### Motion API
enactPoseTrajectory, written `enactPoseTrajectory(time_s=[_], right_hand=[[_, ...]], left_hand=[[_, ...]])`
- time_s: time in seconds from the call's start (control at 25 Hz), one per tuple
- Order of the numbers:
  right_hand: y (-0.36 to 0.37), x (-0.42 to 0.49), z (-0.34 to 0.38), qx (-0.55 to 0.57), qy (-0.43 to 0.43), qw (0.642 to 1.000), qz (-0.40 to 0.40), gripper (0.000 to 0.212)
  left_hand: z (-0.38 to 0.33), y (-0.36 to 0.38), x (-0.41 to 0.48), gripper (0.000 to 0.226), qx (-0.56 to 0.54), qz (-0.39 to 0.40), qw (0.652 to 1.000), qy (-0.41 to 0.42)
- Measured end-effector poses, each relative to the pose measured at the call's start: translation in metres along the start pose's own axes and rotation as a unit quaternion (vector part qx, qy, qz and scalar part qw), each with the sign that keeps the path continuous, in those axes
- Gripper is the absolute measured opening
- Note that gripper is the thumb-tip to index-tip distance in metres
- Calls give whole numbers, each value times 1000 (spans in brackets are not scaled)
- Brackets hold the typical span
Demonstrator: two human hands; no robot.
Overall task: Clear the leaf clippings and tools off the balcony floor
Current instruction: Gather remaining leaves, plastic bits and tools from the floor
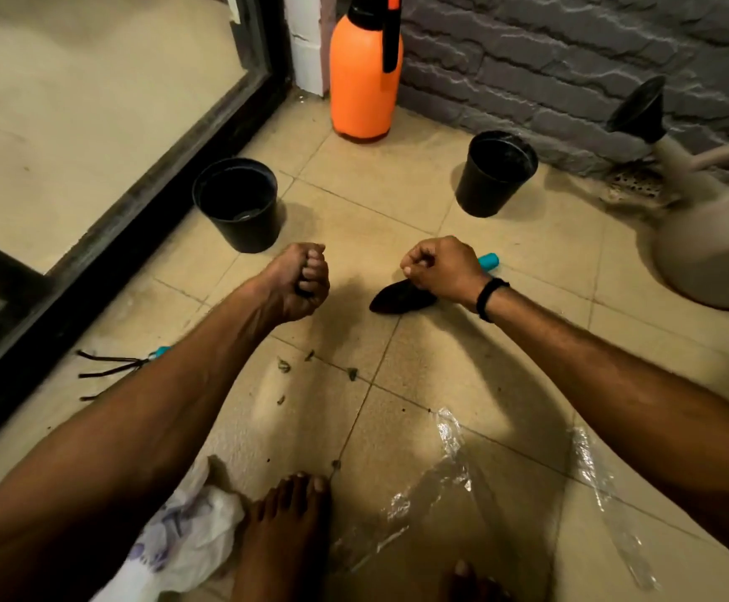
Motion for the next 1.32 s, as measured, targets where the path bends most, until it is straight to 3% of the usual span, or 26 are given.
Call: enactPoseTrajectory(time_s=[0.16,0.24,0.44,0.6,0.88,1.0,1.08,1.16,1.24,1.32], right_hand=[[10,-9,-68,-29,137,983,-120,17],[4,-14,-96,-30,171,976,-133,20],[17,-14,-107,17,114,988,-105,32],[31,-4,-108,23,88,987,-135,37],[37,12,-112,-32,43,980,-192,19],[46,12,-104,-131,53,977,-162,19],[64,-1,-86,-153,-1,977,-151,17],[90,-24,-59,-105,-87,981,-138,11],[116,-42,-35,-72,-140,986,-61,8],[138,-47,-20,-75,-139,985,70,11]], left_hand=[[16,-28,-5,47,-3,-30,999,-21],[23,-30,-1,48,-4,-41,999,-27],[26,-15,15,46,3,-36,999,-29],[28,-5,26,44,8,-26,999,-34],[25,-17,24,46,-11,-41,998,-36],[23,-24,14,45,-8,-56,998,-31],[21,-28,10,45,-4,-64,998,-26],[19,-33,6,46,-7,-72,997,-23],[17,-38,2,46,-12,-80,997,-20],[18,-41,-3,47,-11,-86,996,-15]])
Point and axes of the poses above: each hand's wrist, its own x-axis towards the middle knuckle, its own y-axis out of the palm, z = x × y, the point moved 1 cm from there along x, towards the middle knuckle, and after that the axes turned 14 degrees about z, right-handed, at the moved point
